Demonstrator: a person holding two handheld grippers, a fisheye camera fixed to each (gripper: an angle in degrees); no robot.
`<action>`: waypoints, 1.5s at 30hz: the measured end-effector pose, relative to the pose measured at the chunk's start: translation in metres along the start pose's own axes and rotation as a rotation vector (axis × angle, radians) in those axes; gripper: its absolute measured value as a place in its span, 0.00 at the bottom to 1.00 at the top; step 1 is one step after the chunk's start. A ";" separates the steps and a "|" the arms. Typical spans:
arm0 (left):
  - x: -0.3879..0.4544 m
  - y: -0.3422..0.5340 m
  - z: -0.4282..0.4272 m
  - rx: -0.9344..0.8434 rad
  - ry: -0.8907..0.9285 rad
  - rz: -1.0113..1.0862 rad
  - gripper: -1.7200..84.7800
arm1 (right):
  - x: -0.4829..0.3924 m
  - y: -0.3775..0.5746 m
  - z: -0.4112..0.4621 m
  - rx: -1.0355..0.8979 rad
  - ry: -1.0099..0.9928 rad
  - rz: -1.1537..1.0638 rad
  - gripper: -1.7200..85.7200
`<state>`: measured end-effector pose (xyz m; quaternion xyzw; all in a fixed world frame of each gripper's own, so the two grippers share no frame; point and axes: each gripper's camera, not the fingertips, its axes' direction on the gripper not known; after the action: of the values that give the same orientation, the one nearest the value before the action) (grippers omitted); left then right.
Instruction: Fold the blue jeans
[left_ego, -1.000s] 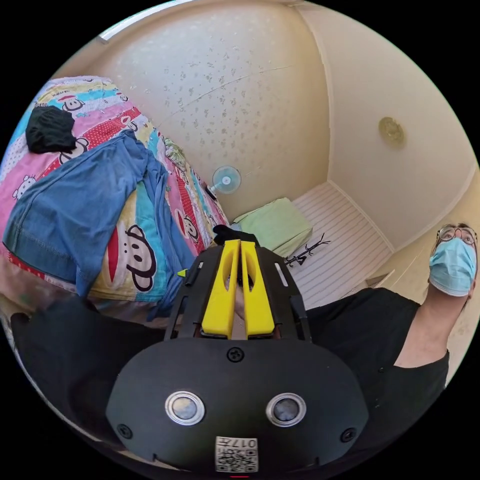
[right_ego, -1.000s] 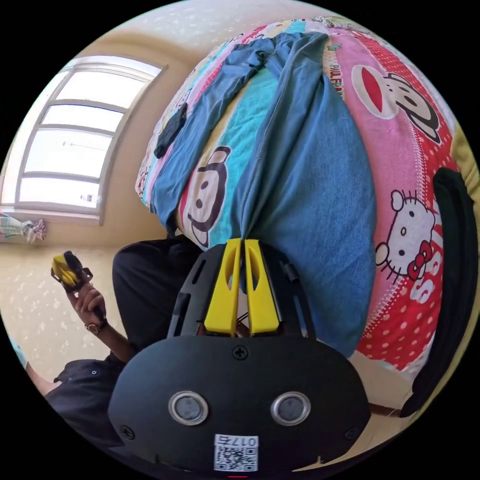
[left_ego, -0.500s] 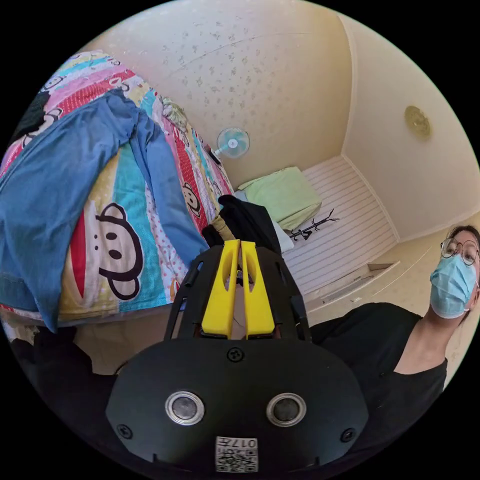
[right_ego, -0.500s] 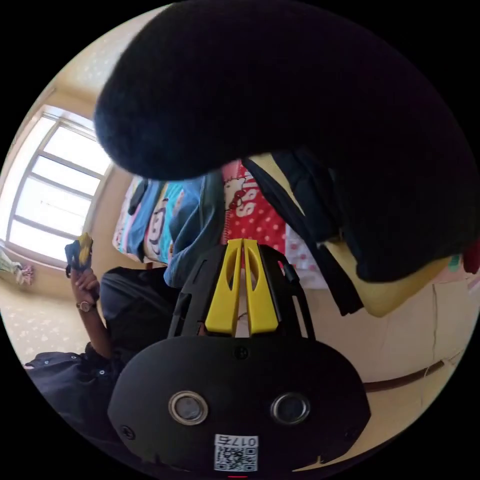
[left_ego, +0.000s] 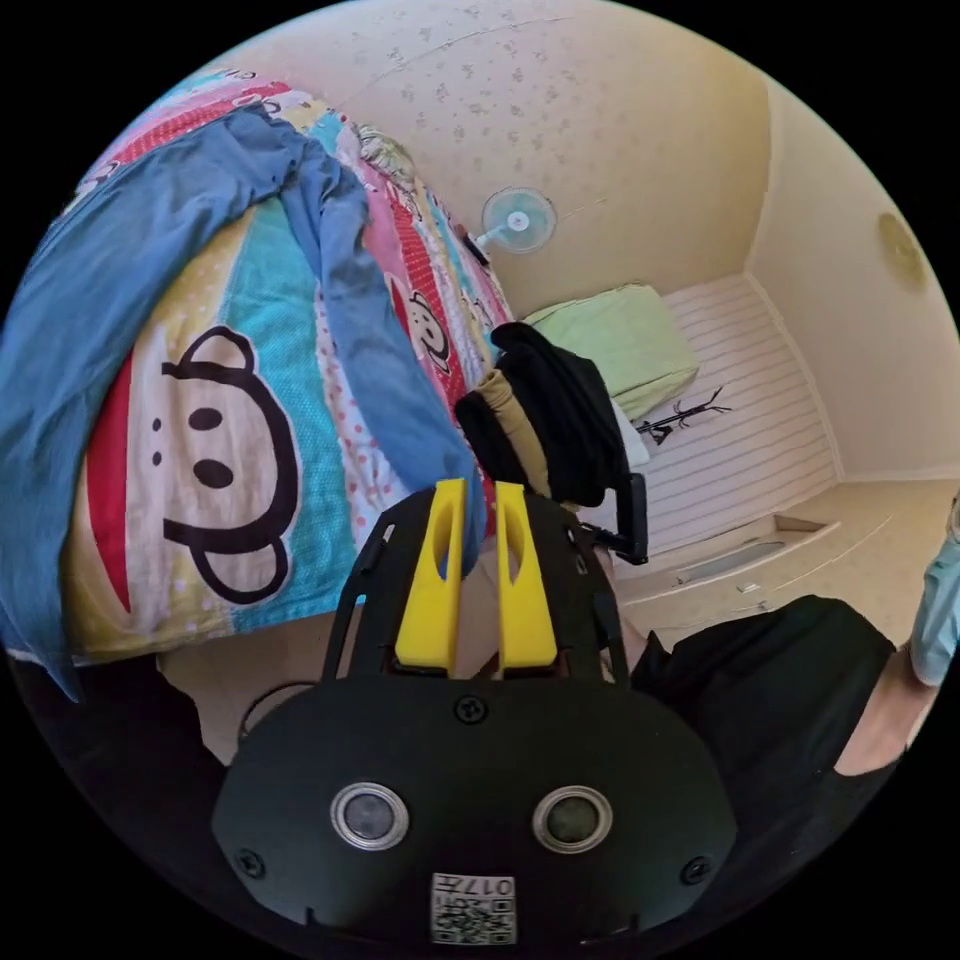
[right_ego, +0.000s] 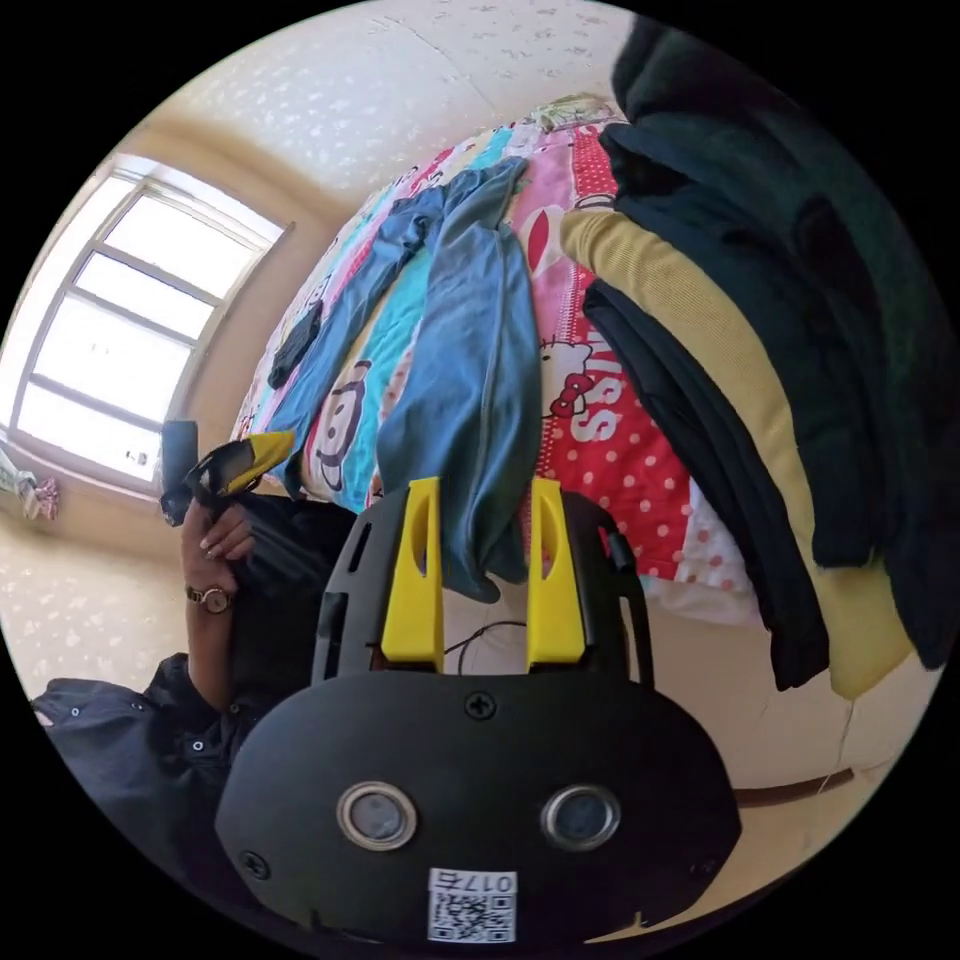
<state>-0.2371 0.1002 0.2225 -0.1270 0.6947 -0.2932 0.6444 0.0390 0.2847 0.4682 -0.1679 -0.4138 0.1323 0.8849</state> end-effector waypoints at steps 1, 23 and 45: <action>0.000 0.001 -0.002 0.015 0.013 0.017 0.06 | -0.004 0.000 0.004 -0.019 -0.007 -0.013 0.17; -0.015 0.035 -0.053 0.048 0.015 0.049 0.10 | 0.025 -0.004 -0.105 0.037 0.047 0.049 0.05; -0.006 0.110 -0.236 0.506 -0.258 0.121 0.07 | -0.167 -0.113 0.204 -0.165 -0.543 -0.228 0.18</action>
<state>-0.4428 0.2486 0.1637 0.0432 0.5183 -0.3995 0.7549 -0.2125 0.1580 0.5216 -0.1502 -0.6606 0.0381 0.7346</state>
